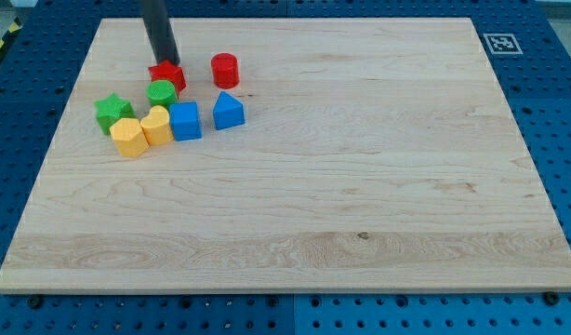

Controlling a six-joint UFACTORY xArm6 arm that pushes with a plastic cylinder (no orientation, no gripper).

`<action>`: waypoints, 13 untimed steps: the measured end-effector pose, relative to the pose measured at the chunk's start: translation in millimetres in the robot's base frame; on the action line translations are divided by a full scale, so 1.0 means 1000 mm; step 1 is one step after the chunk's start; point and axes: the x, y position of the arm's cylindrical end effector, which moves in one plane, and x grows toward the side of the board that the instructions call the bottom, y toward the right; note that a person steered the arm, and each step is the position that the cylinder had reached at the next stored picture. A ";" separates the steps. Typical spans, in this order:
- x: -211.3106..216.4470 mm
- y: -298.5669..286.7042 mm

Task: Push red circle to the red star

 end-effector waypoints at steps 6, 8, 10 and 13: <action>-0.030 0.122; -0.017 0.092; 0.006 0.090; 0.063 0.090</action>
